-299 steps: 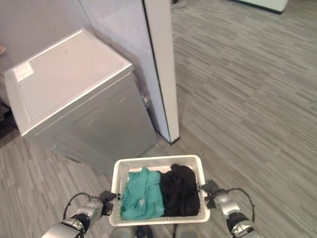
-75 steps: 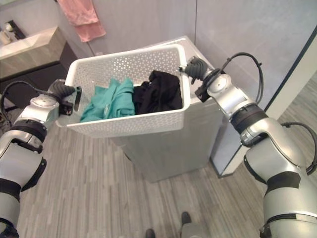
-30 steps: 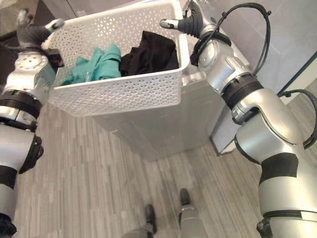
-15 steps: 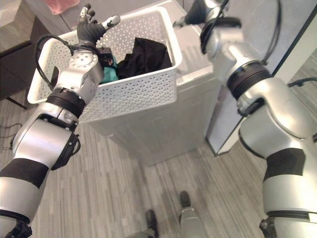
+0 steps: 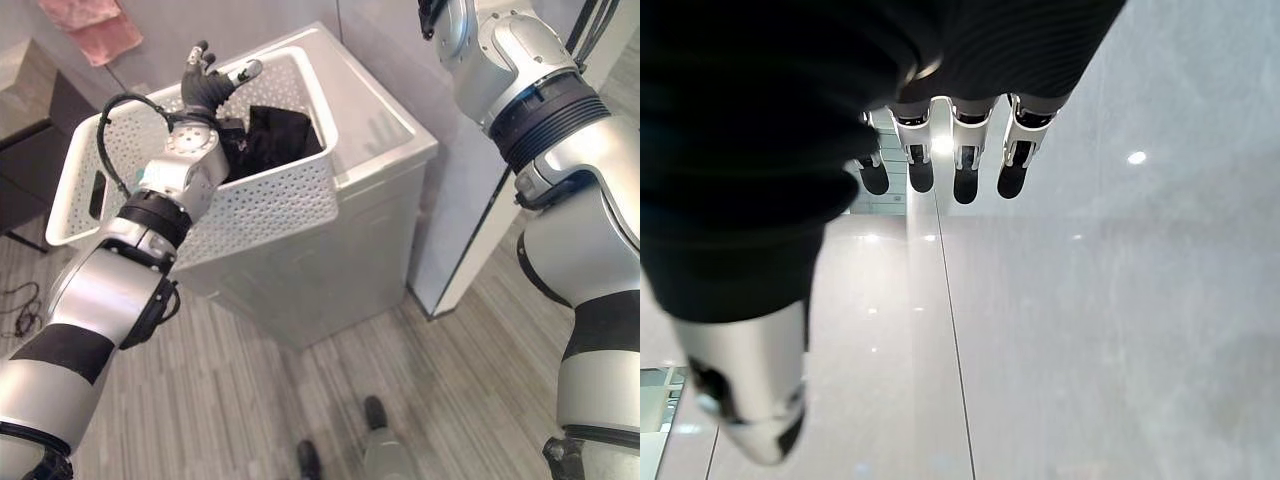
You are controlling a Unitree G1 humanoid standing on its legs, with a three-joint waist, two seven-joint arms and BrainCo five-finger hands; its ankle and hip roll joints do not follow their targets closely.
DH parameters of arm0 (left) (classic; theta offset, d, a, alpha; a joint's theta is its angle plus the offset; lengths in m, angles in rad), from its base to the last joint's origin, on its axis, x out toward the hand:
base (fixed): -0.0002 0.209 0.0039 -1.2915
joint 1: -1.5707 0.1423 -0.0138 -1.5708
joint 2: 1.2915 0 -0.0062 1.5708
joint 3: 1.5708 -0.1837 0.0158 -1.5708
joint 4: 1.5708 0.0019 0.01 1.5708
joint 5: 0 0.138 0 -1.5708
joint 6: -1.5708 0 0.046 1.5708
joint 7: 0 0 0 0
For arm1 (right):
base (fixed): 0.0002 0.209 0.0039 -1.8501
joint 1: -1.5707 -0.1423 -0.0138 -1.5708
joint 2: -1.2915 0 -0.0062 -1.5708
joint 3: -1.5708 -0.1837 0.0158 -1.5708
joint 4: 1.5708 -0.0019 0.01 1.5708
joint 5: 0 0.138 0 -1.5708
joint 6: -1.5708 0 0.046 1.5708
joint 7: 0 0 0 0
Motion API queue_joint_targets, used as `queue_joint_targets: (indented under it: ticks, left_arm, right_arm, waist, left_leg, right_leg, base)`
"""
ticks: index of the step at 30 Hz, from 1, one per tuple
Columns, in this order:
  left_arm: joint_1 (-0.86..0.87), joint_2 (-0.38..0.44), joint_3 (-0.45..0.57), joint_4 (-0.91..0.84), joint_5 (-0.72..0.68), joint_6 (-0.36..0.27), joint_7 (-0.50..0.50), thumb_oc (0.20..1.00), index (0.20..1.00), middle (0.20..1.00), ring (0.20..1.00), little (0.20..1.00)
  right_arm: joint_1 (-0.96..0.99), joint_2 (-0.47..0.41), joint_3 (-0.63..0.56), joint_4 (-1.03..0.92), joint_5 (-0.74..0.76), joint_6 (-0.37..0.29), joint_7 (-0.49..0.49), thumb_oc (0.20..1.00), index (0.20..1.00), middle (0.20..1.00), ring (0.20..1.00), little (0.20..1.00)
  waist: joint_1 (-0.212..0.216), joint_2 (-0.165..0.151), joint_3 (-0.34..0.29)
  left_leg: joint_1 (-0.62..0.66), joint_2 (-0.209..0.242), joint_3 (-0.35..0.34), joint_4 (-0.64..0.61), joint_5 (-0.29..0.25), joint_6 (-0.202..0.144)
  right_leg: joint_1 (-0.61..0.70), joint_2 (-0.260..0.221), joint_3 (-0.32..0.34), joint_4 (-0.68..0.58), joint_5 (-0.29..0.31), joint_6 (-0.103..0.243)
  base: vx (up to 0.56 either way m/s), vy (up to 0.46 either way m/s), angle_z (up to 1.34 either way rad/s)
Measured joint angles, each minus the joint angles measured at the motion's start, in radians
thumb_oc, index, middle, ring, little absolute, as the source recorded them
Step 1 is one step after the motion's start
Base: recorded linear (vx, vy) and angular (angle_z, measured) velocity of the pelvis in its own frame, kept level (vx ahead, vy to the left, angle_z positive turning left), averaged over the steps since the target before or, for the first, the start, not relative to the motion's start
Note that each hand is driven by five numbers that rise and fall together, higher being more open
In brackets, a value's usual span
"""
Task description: Grab the laundry basket,head to the washer,open it,put in the laundry and shut it.
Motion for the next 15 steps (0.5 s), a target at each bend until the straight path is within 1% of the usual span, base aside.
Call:
queue_joint_targets:
  ticks: [1, 3, 5, 6, 8, 9, 10, 12, 13, 14, 15]
  left_arm:
    - [0.000, 0.000, 0.000, 0.000, 0.002, 0.002, 0.006, 1.000, 1.000, 1.000, 1.000, 1.000]
    - [0.000, 0.000, 0.000, -0.002, 0.035, 0.008, 0.018, 1.000, 1.000, 1.000, 1.000, 1.000]
    - [-0.005, 0.001, 0.000, -0.014, 0.039, 0.011, 0.019, 1.000, 1.000, 1.000, 1.000, 1.000]
    - [-0.010, 0.005, -0.003, -0.017, 0.039, 0.010, 0.019, 1.000, 1.000, 1.000, 1.000, 1.000]
    - [-0.031, 0.012, -0.011, -0.044, 0.041, 0.009, 0.024, 1.000, 1.000, 1.000, 1.000, 1.000]
    - [-0.044, 0.017, -0.007, -0.117, 0.039, 0.000, 0.032, 1.000, 1.000, 1.000, 1.000, 1.000]
    - [-0.055, 0.025, -0.010, -0.214, 0.039, -0.027, 0.035, 1.000, 1.000, 1.000, 1.000, 1.000]
    - [-0.063, 0.047, -0.010, -0.330, 0.038, -0.056, 0.040, 1.000, 1.000, 1.000, 1.000, 1.000]
    - [-0.057, 0.064, -0.008, -0.421, 0.037, -0.060, 0.055, 1.000, 1.000, 1.000, 1.000, 1.000]
    - [-0.043, 0.095, -0.038, -0.610, 0.054, -0.134, 0.064, 1.000, 1.000, 1.000, 1.000, 1.000]
    - [-0.002, 0.107, -0.028, -0.747, 0.091, -0.144, 0.075, 1.000, 1.000, 1.000, 1.000, 1.000]
  right_arm:
    - [-0.006, 0.000, -0.001, -0.007, 0.000, 0.000, -0.001, 1.000, 1.000, 1.000, 1.000, 1.000]
    - [-0.010, -0.001, 0.001, -0.022, -0.009, -0.003, -0.002, 1.000, 1.000, 1.000, 1.000, 1.000]
    - [-0.011, -0.007, 0.002, -0.019, -0.017, -0.015, -0.002, 1.000, 1.000, 1.000, 1.000, 1.000]
    - [-0.012, -0.009, 0.000, -0.010, -0.017, -0.022, -0.002, 1.000, 1.000, 1.000, 1.000, 1.000]
    - [-0.013, -0.027, -0.001, -0.003, -0.014, -0.029, -0.002, 1.000, 1.000, 1.000, 1.000, 1.000]
    - [-0.013, -0.038, -0.006, 0.002, 0.004, -0.029, -0.001, 1.000, 1.000, 1.000, 1.000, 1.000]
    - [-0.001, -0.039, -0.063, -0.003, 0.033, -0.033, -0.001, 1.000, 1.000, 1.000, 1.000, 1.000]
    - [0.006, -0.046, -0.111, -0.022, 0.068, -0.033, -0.001, 1.000, 1.000, 1.000, 1.000, 1.000]
    - [0.025, -0.070, -0.149, -0.087, 0.085, -0.027, 0.002, 1.000, 1.000, 1.000, 1.000, 1.000]
    - [0.076, -0.143, -0.182, -0.213, 0.095, -0.041, -0.008, 1.000, 1.000, 1.000, 1.000, 1.000]
    - [0.134, -0.169, -0.251, -0.295, 0.097, -0.039, -0.003, 1.000, 1.000, 1.000, 1.000, 1.000]
  waist:
    - [0.000, -0.002, 0.001]
    - [-0.008, -0.009, 0.000]
    - [-0.010, -0.019, 0.002]
    - [-0.018, -0.027, 0.002]
    - [-0.024, -0.039, 0.001]
    - [-0.024, -0.041, 0.001]
    - [-0.026, -0.042, 0.001]
    - [-0.026, -0.044, 0.000]
    - [-0.027, -0.045, 0.000]
    - [-0.027, -0.047, 0.000]
    - [-0.026, -0.052, 0.000]
  left_leg:
    - [0.012, 0.000, 0.013, -0.005, 0.000, 0.000]
    - [0.031, 0.001, 0.013, -0.005, -0.001, 0.000]
    - [0.050, 0.001, 0.015, -0.006, -0.001, 0.001]
    - [0.068, 0.000, 0.015, -0.006, -0.002, 0.002]
    - [0.096, 0.001, 0.015, -0.006, -0.011, 0.015]
    - [0.114, 0.001, 0.014, -0.006, -0.022, 0.031]
    - [0.134, -0.001, 0.014, -0.006, -0.037, 0.046]
    - [0.153, -0.007, 0.013, -0.007, -0.050, 0.057]
    - [0.162, -0.011, 0.013, -0.009, -0.060, 0.069]
    - [0.192, -0.014, 0.012, -0.008, -0.080, 0.073]
    - [0.220, -0.024, 0.011, -0.009, -0.098, 0.087]
  right_leg:
    - [0.010, 0.003, 0.008, -0.010, 0.003, 0.000]
    - [0.035, 0.003, 0.016, -0.027, 0.009, 0.003]
    - [0.061, 0.004, 0.017, -0.045, 0.018, -0.002]
    - [0.089, 0.005, 0.016, -0.062, 0.020, -0.001]
    - [0.133, 0.005, 0.016, -0.095, 0.031, -0.001]
    - [0.153, 0.004, 0.017, -0.105, 0.034, 0.002]
    - [0.178, 0.005, 0.017, -0.115, 0.035, 0.005]
    - [0.197, -0.001, 0.023, -0.120, 0.047, 0.009]
    - [0.206, -0.004, 0.025, -0.120, 0.048, 0.010]
    - [0.236, -0.007, 0.019, -0.121, 0.039, 0.022]
    - [0.262, -0.011, 0.020, -0.121, 0.034, 0.035]
  base:
    - [-0.03, 0.029, -0.23]
    - [-0.05, 0.045, -0.14]
    - [-0.03, 0.048, -0.03]
    - [-0.06, 0.083, 0.00]
    - [-0.05, 0.103, 0.00]
    - [-0.08, 0.142, -0.03]
    - [-0.10, 0.172, -0.03]
    - [-0.08, 0.194, -0.06]
    - [-0.09, 0.203, 0.01]
    - [-0.12, 0.176, 0.04]
    - [-0.17, 0.277, 0.03]
